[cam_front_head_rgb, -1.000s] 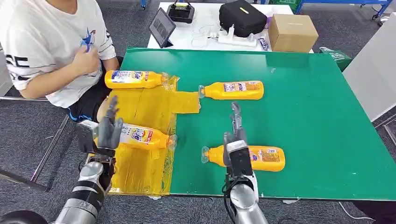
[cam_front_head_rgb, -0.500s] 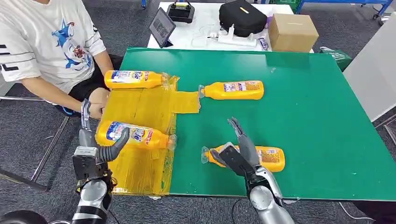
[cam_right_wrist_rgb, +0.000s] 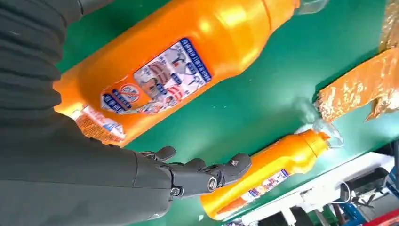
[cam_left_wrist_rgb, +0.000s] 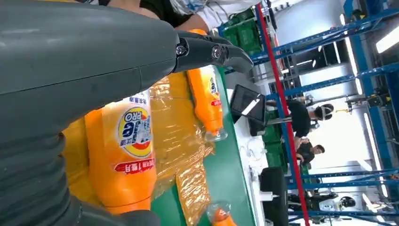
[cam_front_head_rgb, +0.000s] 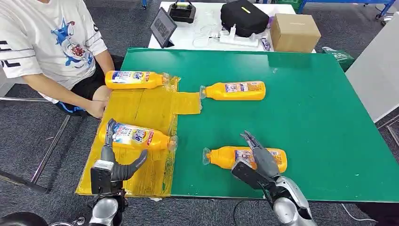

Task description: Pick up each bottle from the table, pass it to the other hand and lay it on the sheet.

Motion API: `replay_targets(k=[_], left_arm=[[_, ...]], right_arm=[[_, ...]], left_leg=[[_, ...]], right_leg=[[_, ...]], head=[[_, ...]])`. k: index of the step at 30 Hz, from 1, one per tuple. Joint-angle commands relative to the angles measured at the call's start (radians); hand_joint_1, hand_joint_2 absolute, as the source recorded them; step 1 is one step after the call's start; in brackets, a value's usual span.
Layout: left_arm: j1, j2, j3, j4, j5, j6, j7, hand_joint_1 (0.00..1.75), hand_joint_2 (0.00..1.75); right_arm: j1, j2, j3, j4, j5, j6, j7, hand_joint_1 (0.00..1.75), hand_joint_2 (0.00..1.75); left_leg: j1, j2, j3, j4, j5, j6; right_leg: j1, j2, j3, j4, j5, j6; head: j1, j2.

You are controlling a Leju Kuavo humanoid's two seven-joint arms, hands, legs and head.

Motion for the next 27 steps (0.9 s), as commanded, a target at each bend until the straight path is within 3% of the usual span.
replay_targets(k=[1, 12, 15, 27], left_arm=[[-0.051, -0.006, -0.022, 0.118, 0.005, -0.024, 0.007, 0.0, 1.75], [-0.068, -0.001, -0.031, 0.145, 0.009, -0.033, 0.006, 0.0, 1.75], [-0.072, 0.002, -0.038, 0.164, 0.017, -0.041, 0.008, 0.0, 1.75], [-0.082, 0.002, -0.04, 0.194, 0.025, -0.052, 0.016, 0.0, 1.75]], right_arm=[[-0.054, -0.087, 0.026, 0.106, -0.029, 0.088, 0.045, 0.0, 1.75], [-0.07, -0.147, 0.017, 0.129, -0.046, 0.123, 0.06, 0.0, 1.75], [-0.115, -0.18, 0.021, 0.202, 0.012, 0.125, 0.115, 0.0, 1.75], [-0.153, -0.167, 0.029, 0.301, 0.069, 0.112, 0.139, 0.0, 1.75]], left_leg=[[0.001, 0.0, 0.004, -0.001, -0.001, 0.0], [0.0, 0.0, 0.004, -0.001, -0.001, -0.001], [0.0, 0.0, 0.003, -0.001, 0.0, -0.001], [0.001, 0.0, 0.005, -0.001, -0.001, -0.001]], right_leg=[[0.001, -0.001, 0.005, -0.002, -0.001, -0.001], [0.001, -0.001, 0.005, -0.002, -0.001, -0.001], [0.001, -0.001, 0.004, -0.002, 0.0, -0.001], [0.001, -0.001, 0.006, -0.002, 0.0, -0.001]], head=[[0.0, 0.0], [0.0, 0.0], [0.0, 0.0], [0.0, 0.0]])
